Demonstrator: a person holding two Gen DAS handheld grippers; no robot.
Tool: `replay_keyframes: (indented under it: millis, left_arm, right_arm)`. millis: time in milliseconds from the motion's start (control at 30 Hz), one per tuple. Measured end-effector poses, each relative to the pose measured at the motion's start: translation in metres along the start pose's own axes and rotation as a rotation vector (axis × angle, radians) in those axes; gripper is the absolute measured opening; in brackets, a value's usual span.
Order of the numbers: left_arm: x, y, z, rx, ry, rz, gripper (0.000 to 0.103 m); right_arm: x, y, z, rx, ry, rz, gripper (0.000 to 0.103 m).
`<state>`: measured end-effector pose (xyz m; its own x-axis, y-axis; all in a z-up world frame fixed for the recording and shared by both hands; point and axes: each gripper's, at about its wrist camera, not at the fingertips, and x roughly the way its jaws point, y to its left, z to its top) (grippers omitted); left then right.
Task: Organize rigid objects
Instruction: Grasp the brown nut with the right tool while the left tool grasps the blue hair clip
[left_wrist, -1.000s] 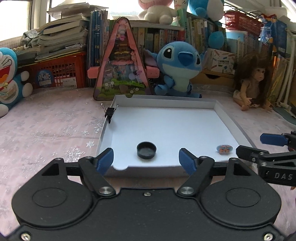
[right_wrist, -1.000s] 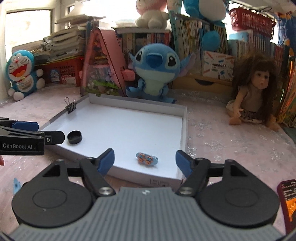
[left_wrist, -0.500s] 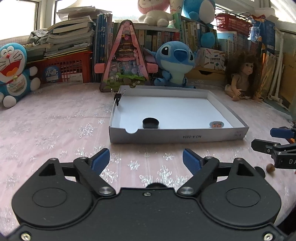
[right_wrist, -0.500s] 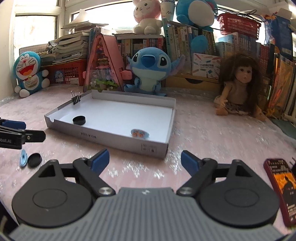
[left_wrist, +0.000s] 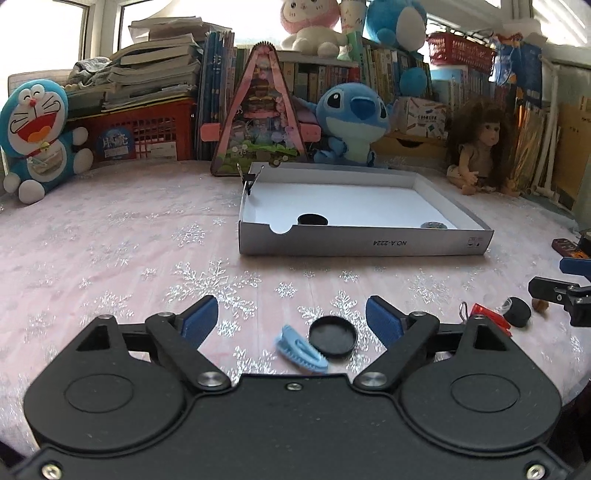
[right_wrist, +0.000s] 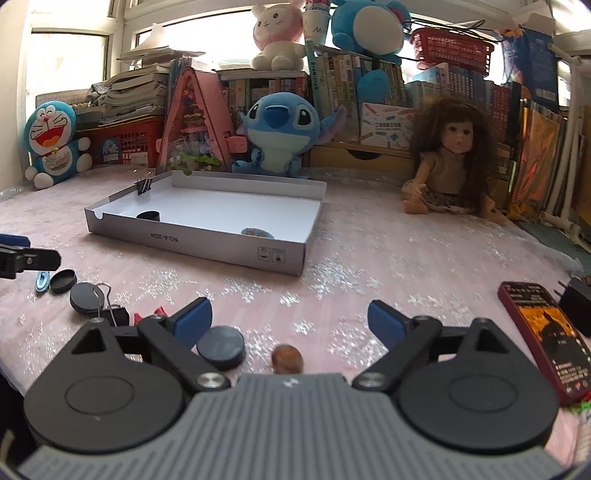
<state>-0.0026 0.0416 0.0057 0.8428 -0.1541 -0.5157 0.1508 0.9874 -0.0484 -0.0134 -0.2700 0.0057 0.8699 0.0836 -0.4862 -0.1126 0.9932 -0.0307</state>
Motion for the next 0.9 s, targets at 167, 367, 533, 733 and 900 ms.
replay_keyframes:
  millis: [167, 367, 533, 733, 900]
  left_arm:
    - [-0.008, 0.005, -0.010, -0.001, -0.020, 0.005, 0.086]
    - [-0.011, 0.004, -0.019, 0.032, -0.018, 0.002, 0.081]
    - [-0.009, 0.004, -0.023, 0.025, 0.002, -0.025, 0.068]
    - [-0.006, 0.005, -0.023, 0.012, 0.012, -0.039, 0.049]
    - [-0.002, 0.003, -0.022, 0.013, 0.028, -0.036, 0.040]
  right_arm:
    - [-0.006, -0.004, -0.009, -0.006, -0.002, -0.020, 0.096]
    - [-0.011, -0.006, -0.019, -0.008, -0.004, -0.031, 0.094]
    - [-0.012, -0.003, -0.023, -0.020, -0.008, -0.022, 0.086]
    - [-0.009, -0.002, -0.024, -0.013, -0.004, -0.025, 0.066]
    - [-0.004, 0.000, -0.027, -0.006, 0.024, -0.020, 0.044]
